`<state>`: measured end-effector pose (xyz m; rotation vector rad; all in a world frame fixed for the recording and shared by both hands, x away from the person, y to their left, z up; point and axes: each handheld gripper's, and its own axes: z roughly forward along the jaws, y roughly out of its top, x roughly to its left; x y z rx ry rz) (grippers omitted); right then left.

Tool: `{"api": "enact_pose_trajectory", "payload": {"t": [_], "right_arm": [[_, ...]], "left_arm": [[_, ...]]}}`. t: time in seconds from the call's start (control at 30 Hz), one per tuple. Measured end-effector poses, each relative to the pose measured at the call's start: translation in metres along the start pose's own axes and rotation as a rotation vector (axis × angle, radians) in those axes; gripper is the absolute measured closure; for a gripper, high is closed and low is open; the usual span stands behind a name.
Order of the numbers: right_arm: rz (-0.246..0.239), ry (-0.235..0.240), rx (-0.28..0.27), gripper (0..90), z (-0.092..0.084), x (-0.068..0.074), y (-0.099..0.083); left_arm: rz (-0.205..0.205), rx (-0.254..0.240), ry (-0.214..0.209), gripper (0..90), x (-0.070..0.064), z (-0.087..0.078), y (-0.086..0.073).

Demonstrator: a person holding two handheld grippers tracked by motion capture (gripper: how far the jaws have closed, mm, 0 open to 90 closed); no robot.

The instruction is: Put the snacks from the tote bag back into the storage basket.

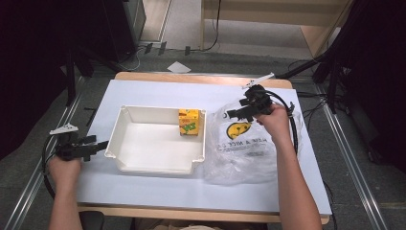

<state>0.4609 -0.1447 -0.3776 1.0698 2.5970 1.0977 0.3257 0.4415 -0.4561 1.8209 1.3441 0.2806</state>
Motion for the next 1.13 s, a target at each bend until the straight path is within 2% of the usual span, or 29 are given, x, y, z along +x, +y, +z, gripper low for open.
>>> {"api": "enact_pose_trajectory", "payload": {"t": [0.13, 0.33, 0.5, 0.73, 1.03, 1.13], "right_arm": [[0.011, -0.016, 0.006, 24.5, 0.0, -0.008, -0.005], [0.049, 0.057, -0.004, 25.3, -0.003, -0.018, -0.01], [0.062, 0.049, -0.009, 25.3, -0.005, -0.023, -0.013], [0.073, 0.055, -0.008, 25.3, -0.003, -0.025, -0.016], [0.07, 0.061, 0.002, 25.2, -0.002, -0.024, -0.016], [0.054, 0.063, 0.01, 25.1, 0.0, -0.023, -0.015]], "left_arm": [[0.0, 0.001, -0.001, 21.6, 0.0, 0.0, 0.0], [-0.001, 0.002, 0.0, 21.6, 0.0, 0.0, 0.0], [-0.001, 0.0, 0.0, 21.6, 0.0, 0.001, 0.0], [-0.001, -0.001, 0.001, 21.6, 0.0, 0.001, 0.0], [0.0, 0.0, -0.002, 21.6, 0.0, 0.001, 0.001], [-0.002, -0.002, -0.001, 21.6, 0.0, 0.001, 0.001]]}}
